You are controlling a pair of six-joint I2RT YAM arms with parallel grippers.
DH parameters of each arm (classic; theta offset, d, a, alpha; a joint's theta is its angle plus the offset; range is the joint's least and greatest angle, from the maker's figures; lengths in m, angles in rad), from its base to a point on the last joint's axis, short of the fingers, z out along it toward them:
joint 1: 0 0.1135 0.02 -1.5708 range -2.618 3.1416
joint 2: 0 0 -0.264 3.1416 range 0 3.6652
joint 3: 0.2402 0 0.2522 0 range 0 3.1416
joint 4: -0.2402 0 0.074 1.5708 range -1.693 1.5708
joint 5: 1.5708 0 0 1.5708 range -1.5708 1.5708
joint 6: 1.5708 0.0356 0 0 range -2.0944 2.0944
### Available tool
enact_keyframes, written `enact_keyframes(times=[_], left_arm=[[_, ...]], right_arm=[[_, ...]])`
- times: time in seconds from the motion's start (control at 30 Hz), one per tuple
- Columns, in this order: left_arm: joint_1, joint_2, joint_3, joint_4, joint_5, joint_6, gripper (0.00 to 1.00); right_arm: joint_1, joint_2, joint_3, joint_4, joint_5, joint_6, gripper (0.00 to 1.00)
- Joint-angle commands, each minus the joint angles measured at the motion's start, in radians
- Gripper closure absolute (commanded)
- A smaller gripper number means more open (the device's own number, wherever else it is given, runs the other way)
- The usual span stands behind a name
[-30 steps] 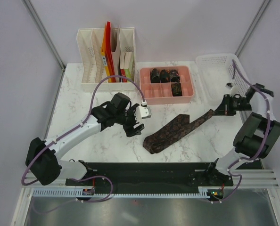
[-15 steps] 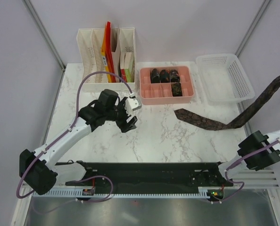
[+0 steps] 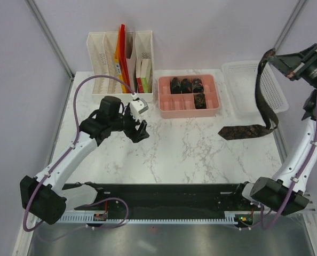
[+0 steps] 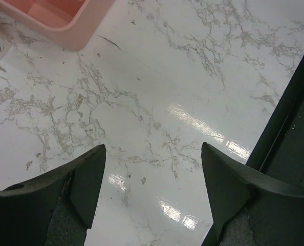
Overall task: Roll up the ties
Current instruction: Flatten out the tie at the center of the board.
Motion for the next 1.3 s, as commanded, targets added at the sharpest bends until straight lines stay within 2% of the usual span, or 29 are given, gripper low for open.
enact_keyframes(times=[0.0, 0.07, 0.1, 0.17, 0.2, 0.27, 0.3, 0.37, 0.4, 0.5, 0.63, 0.67, 0.8, 0.97, 1.0, 1.03, 1.07, 1.13, 1.17, 1.23, 1.27], left_arm=[[0.014, -0.048, 0.005, 0.03, 0.011, -0.049, 0.18], [0.025, -0.06, 0.0, 0.023, 0.0, -0.066, 0.18], [0.046, -0.061, -0.001, 0.02, 0.001, -0.1, 0.18], [0.087, -0.068, -0.006, 0.013, 0.056, -0.143, 0.18], [0.139, -0.08, -0.009, 0.016, 0.084, -0.195, 0.18], [0.189, -0.092, -0.02, 0.019, 0.171, -0.244, 0.18], [0.225, -0.104, -0.024, 0.026, 0.193, -0.274, 0.18], [0.249, -0.117, -0.041, 0.033, 0.236, -0.333, 0.18], [0.264, -0.123, -0.047, 0.036, 0.245, -0.363, 0.18], [0.314, -0.135, -0.075, 0.056, 0.248, -0.426, 0.19], [0.431, -0.111, -0.106, 0.06, 0.264, -0.46, 0.21], [0.495, -0.092, -0.095, 0.035, 0.27, -0.448, 0.21], [0.61, -0.002, -0.02, -0.113, 0.28, -0.313, 0.26], [0.692, 0.034, -0.006, -0.169, 0.274, -0.203, 0.29], [0.695, 0.034, -0.007, -0.177, 0.271, -0.172, 0.29], [0.697, 0.034, -0.007, -0.194, 0.28, -0.154, 0.29], [0.7, 0.034, -0.004, -0.207, 0.287, -0.1, 0.27], [0.704, 0.035, 0.016, -0.24, 0.296, -0.036, 0.24], [0.706, 0.04, 0.026, -0.282, 0.309, 0.062, 0.21], [0.703, 0.06, 0.057, -0.345, 0.409, 0.185, 0.2], [0.695, 0.067, 0.066, -0.431, 0.452, 0.351, 0.18]], right_arm=[[0.289, 0.011, -0.086, -0.297, 0.297, -0.327, 1.0], [0.403, 0.041, -0.123, -0.357, 0.449, -0.43, 1.0], [0.521, 0.054, -0.132, -0.389, 0.496, -0.456, 1.0], [0.635, 0.074, -0.153, -0.4, 0.66, -0.514, 1.0], [0.757, 0.083, -0.19, -0.395, 0.719, -0.525, 1.0], [0.871, 0.084, -0.234, -0.382, 0.86, -0.547, 1.0], [0.967, 0.08, -0.297, -0.345, 0.885, -0.547, 1.0], [1.054, 0.077, -0.36, -0.296, 0.923, -0.541, 1.0], [1.144, 0.081, -0.406, -0.255, 0.945, -0.553, 1.0], [1.298, 0.159, -0.425, -0.21, 0.951, -0.553, 1.0], [1.447, 0.273, -0.394, -0.131, 0.939, -0.587, 1.0], [1.468, 0.328, -0.381, -0.122, 0.939, -0.593, 1.0], [1.54, 0.483, -0.287, -0.036, 0.951, -0.572, 1.0], [1.59, 0.694, -0.137, 0.039, 0.896, -0.53, 1.0], [1.603, 0.718, -0.067, 0.039, 0.873, -0.532, 0.94], [1.605, 0.739, -0.03, 0.021, 0.845, -0.536, 0.82], [1.604, 0.744, 0.001, -0.001, 0.797, -0.568, 0.55], [1.581, 0.701, 0.029, -0.096, 0.773, -0.645, 0.29], [1.561, 0.634, 0.02, -0.136, 0.761, -0.689, 0.15], [1.458, 0.56, -0.04, -0.257, 0.64, -0.829, 0.1], [1.411, 0.486, -0.064, -0.304, 0.608, -0.87, 0.06]])
